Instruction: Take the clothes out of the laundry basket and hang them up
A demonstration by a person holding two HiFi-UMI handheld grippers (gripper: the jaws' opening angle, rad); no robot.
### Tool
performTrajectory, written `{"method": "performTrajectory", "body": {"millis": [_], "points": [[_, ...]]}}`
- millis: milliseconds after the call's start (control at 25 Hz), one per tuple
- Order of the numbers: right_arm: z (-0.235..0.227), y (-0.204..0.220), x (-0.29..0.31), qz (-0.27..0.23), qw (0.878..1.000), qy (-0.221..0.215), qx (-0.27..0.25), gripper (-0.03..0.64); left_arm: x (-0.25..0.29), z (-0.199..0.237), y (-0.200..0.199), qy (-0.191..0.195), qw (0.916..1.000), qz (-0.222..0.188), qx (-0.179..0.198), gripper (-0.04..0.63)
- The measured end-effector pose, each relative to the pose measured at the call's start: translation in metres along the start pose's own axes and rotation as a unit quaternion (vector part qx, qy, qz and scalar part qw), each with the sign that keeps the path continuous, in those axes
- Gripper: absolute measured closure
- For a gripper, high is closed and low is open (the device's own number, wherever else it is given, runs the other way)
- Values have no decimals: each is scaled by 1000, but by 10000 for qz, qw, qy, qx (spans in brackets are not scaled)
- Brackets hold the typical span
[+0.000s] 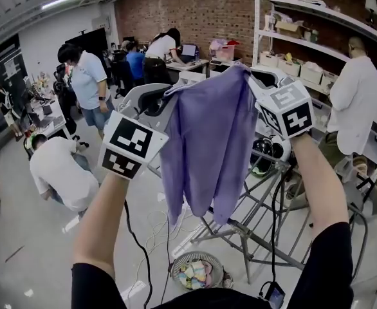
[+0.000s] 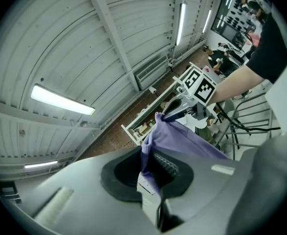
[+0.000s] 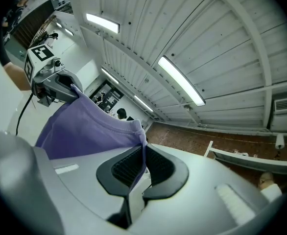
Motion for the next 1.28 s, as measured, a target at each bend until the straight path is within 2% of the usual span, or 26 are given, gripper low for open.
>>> {"method": "performTrajectory", "body": {"millis": [320, 480, 640, 840, 1080, 1280], "points": [[-58, 44, 25, -352, 9992, 181, 56, 591, 68, -18, 8, -339, 9993, 41, 116, 569], [-64, 84, 32, -471, 9986, -37, 245, 591, 88, -38, 31, -371, 9987, 306, 156, 569], [-54, 129, 38, -481, 9972, -404, 414, 591, 95, -57, 64, -381, 9972, 644, 1, 569], [-41, 179, 34, -311, 9952, -652, 657, 591, 100, -96, 97, -177, 9951, 922, -314, 569], [-39, 232, 7, -80, 9927, -724, 961, 591, 109, -162, 113, 290, 9919, 858, -892, 569], [-37, 276, -30, 285, 9905, -819, 1067, 591, 117, -217, 124, 744, 9852, 896, -1259, 569]]}}
Point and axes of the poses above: the fingertips, and each gripper's own axes: x forward along the fingers, z to its left, y out of its underside, the point moved 4 cm from there along -x, backward along the fingers, and after that the axes turned 14 degrees about -z, right-handed, at the moved point
